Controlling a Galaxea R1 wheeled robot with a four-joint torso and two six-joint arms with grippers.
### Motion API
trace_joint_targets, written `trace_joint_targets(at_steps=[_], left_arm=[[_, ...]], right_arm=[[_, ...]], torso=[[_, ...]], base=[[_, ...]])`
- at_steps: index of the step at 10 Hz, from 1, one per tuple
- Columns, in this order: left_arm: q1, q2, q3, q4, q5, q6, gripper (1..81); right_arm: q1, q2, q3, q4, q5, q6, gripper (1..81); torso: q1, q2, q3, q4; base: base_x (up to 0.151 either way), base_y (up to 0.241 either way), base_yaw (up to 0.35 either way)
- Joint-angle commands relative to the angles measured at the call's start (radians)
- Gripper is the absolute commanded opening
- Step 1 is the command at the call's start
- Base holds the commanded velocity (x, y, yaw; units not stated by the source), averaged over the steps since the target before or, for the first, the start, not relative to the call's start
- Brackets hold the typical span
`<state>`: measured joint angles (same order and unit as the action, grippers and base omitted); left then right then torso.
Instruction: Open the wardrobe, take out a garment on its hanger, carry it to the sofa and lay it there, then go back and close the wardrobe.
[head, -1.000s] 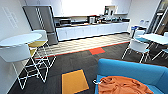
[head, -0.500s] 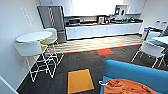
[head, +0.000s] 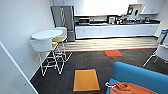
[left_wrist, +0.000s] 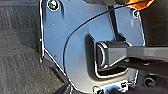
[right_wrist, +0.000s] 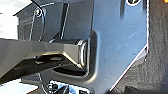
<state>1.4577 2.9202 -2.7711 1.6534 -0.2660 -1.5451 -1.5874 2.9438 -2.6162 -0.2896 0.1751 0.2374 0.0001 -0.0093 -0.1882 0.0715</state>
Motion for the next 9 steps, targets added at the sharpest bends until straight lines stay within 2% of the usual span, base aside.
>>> trace_joint_targets(at_steps=[1, 9], left_arm=[[-0.026, -0.005, -0.007, 0.006, 0.037, 0.007, 81.1], [-0.027, 0.004, -0.007, 0.009, 0.059, 0.008, 81.1]], right_arm=[[0.020, 0.000, -0.016, -0.006, -0.048, 0.005, 81.1], [0.028, 0.005, -0.016, -0.006, -0.049, 0.006, 81.1]], torso=[[0.000, 0.000, 0.000, 0.000], [0.000, 0.000, 0.000, 0.000]], base=[[0.000, 0.000, 0.259], [0.000, 0.000, 0.260]])
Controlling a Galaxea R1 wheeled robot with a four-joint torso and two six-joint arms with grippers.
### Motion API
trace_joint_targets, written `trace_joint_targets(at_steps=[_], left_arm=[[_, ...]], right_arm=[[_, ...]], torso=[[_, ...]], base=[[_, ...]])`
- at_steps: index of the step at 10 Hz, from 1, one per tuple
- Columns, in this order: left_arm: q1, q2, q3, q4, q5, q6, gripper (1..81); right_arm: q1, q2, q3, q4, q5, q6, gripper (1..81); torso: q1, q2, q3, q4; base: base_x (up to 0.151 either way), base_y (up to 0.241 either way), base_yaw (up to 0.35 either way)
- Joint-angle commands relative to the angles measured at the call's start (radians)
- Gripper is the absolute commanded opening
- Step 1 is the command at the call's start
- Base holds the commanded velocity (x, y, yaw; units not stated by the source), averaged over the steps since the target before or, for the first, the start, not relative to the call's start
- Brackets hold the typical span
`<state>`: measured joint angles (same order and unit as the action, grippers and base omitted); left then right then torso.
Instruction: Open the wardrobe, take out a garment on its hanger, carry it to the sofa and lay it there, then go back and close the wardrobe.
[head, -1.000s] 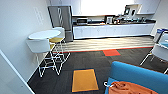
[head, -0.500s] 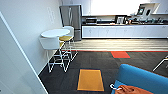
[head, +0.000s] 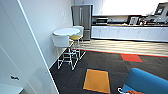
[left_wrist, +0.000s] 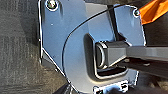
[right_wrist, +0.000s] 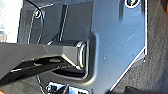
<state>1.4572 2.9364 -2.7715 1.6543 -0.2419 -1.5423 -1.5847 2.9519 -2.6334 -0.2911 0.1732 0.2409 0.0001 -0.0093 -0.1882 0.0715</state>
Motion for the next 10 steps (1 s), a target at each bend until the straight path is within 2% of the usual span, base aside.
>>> trace_joint_targets(at_steps=[1, 10], left_arm=[[-0.027, -0.015, -0.007, 0.009, 0.035, 0.007, 81.1], [-0.027, -0.011, -0.007, 0.016, 0.036, 0.010, 81.1]], right_arm=[[0.025, -0.003, 0.001, -0.005, -0.047, 0.003, 81.1], [0.027, -0.001, 0.000, -0.008, -0.047, 0.003, 81.1]], torso=[[0.000, 0.000, 0.000, 0.000], [0.000, 0.000, 0.000, 0.000]], base=[[0.000, 0.000, 0.264], [0.000, 0.000, 0.267]])
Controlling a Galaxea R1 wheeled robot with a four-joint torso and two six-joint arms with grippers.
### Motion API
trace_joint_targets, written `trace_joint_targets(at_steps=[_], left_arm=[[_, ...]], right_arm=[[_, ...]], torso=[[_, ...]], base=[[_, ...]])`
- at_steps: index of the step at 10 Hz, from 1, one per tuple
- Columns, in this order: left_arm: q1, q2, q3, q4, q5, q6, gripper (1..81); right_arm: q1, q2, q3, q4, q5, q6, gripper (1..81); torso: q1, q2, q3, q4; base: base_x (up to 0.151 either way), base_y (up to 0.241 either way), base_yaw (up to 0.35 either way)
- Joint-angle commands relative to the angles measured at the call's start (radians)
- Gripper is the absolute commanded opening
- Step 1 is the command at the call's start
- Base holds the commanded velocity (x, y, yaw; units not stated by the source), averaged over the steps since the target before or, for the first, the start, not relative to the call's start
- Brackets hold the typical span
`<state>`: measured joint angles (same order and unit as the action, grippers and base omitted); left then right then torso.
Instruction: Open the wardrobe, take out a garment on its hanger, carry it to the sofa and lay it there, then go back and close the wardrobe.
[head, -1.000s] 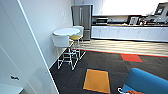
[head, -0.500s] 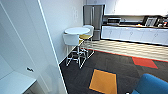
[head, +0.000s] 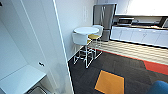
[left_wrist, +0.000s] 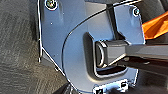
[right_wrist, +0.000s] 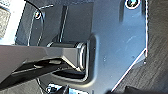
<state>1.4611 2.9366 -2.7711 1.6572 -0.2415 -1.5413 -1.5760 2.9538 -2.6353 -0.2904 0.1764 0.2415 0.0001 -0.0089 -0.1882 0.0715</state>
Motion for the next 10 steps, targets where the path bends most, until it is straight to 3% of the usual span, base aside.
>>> trace_joint_targets(at_steps=[1, 10], left_arm=[[-0.031, -0.006, -0.007, 0.012, 0.036, 0.009, 81.1], [-0.029, 0.012, -0.007, 0.012, 0.080, 0.007, 81.1]], right_arm=[[0.021, -0.005, 0.000, -0.010, -0.051, 0.002, 81.1], [0.023, -0.005, -0.009, -0.007, -0.051, 0.002, 81.1]], torso=[[0.000, 0.000, 0.000, 0.000], [0.000, 0.000, 0.000, 0.000]], base=[[0.000, 0.000, 0.268], [0.000, 0.000, 0.268]])
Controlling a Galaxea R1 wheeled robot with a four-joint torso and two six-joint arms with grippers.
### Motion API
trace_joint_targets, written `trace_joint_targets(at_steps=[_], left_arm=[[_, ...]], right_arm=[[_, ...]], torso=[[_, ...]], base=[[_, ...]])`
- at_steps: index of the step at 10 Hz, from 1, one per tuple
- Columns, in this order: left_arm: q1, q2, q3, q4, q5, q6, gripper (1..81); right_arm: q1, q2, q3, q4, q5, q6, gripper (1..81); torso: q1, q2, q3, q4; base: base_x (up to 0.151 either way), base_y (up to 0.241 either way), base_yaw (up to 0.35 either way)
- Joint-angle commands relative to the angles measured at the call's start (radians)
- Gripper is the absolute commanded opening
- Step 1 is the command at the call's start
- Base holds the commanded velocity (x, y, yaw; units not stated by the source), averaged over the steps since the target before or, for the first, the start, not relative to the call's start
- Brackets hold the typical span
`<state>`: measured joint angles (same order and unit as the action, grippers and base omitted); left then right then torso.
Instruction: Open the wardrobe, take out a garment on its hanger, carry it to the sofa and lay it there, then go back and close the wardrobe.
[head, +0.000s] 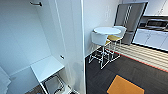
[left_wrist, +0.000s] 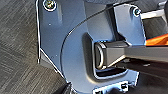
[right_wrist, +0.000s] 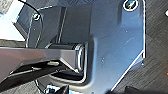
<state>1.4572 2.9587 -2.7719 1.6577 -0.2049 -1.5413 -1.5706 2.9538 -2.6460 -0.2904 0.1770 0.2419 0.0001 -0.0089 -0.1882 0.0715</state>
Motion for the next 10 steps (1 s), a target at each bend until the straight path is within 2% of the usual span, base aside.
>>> trace_joint_targets(at_steps=[1, 10], left_arm=[[-0.027, -0.009, -0.006, 0.010, 0.044, 0.007, 81.1], [-0.027, 0.004, -0.006, 0.010, 0.062, 0.007, 81.1]], right_arm=[[0.017, -0.003, 0.000, -0.009, -0.054, 0.002, 81.1], [0.020, -0.002, -0.006, -0.009, -0.064, 0.000, 81.1]], torso=[[0.000, 0.000, 0.000, 0.000], [0.000, 0.000, 0.000, 0.000]], base=[[0.000, 0.000, 0.268], [0.000, 0.000, 0.268]])
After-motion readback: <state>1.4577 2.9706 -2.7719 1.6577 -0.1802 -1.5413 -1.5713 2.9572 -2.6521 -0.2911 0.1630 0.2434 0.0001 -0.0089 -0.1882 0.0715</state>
